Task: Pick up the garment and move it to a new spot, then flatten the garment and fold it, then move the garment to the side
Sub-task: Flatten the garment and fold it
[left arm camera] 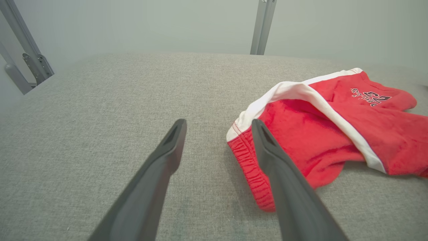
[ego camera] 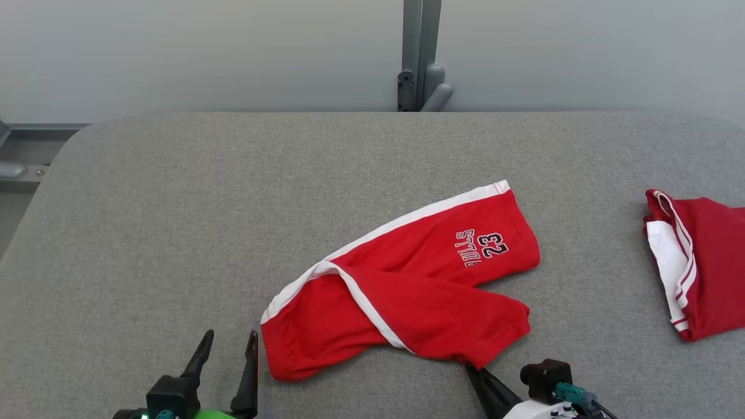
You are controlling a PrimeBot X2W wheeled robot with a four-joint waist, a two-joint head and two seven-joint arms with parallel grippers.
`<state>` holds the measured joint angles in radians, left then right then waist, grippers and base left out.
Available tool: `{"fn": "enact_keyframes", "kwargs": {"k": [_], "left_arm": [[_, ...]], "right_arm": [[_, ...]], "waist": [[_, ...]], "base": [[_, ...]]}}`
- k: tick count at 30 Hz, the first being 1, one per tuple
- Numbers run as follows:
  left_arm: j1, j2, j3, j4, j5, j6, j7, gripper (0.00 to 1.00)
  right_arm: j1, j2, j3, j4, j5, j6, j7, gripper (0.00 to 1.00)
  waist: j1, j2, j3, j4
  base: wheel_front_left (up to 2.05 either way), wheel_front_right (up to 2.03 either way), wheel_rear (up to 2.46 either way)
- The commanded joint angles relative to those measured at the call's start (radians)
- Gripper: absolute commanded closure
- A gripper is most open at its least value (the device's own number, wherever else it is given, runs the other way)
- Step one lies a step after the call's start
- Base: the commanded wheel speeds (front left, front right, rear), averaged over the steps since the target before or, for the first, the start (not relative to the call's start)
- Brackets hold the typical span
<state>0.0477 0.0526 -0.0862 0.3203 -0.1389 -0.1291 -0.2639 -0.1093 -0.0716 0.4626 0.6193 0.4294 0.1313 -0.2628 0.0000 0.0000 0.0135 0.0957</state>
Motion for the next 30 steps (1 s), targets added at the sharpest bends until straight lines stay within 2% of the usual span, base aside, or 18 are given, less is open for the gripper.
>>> {"fn": "enact_keyframes", "kwargs": {"k": [1, 8, 10, 13, 16, 19, 21, 24, 30], "left_arm": [[-0.003, 0.001, 0.004, -0.004, -0.006, -0.002, 0.000, 0.00], [0.015, 0.000, 0.003, 0.003, -0.013, -0.002, 0.000, 0.00], [0.023, 0.000, 0.003, 0.007, -0.013, -0.002, 0.000, 0.00], [0.028, 0.000, 0.000, 0.012, -0.013, -0.002, 0.000, 0.00], [0.026, -0.001, -0.005, 0.018, -0.017, -0.001, 0.000, 0.00], [0.020, -0.001, -0.020, 0.021, -0.017, -0.001, 0.000, 0.00], [0.015, -0.001, -0.030, 0.023, -0.019, -0.001, 0.000, 0.00], [0.001, -0.001, -0.057, 0.026, -0.019, -0.001, 0.000, 0.00], [-0.026, -0.001, -0.105, 0.037, -0.026, -0.001, 0.000, 0.00]], "right_arm": [[-0.008, -0.001, 0.002, -0.003, 0.005, -0.001, -0.002, 1.00], [0.007, -0.009, 0.048, -0.083, 0.074, -0.001, -0.002, 1.00], [0.012, -0.014, 0.091, -0.125, 0.149, -0.001, -0.002, 1.00], [-0.013, -0.056, 0.151, -0.227, 0.280, -0.001, 0.023, 1.00], [-0.025, -0.099, 0.130, -0.325, 0.416, -0.001, 0.041, 1.00], [-0.034, -0.123, 0.061, -0.373, 0.541, -0.001, 0.053, 1.00], [-0.049, -0.129, 0.012, -0.366, 0.605, -0.001, 0.058, 1.00], [-0.106, -0.129, -0.029, -0.272, 0.646, -0.001, 0.084, 1.00], [-0.244, -0.132, 0.011, -0.059, 0.527, -0.001, 0.083, 1.00]], "waist": [[0.0000, 0.0000, -0.002, -0.003], [0.0000, 0.0000, -0.014, -0.027], [0.0000, 0.0000, -0.020, -0.036], [0.0000, 0.0000, -0.026, -0.055], [0.0000, 0.0000, -0.029, -0.068], [0.0000, 0.0000, -0.028, -0.075], [0.0000, 0.0000, -0.026, -0.075], [0.0000, 0.0000, -0.014, -0.066], [0.0000, 0.0000, 0.020, -0.017]], "base": [[0.00, 0.00, 0.00], [0.00, 0.00, 0.00], [0.00, 0.00, 0.00], [0.00, 0.00, 0.00], [0.00, 0.00, 0.00], [0.00, 0.00, 0.00], [0.00, 0.00, 0.00], [0.00, 0.00, 0.00], [0.00, 0.00, 0.00]]}}
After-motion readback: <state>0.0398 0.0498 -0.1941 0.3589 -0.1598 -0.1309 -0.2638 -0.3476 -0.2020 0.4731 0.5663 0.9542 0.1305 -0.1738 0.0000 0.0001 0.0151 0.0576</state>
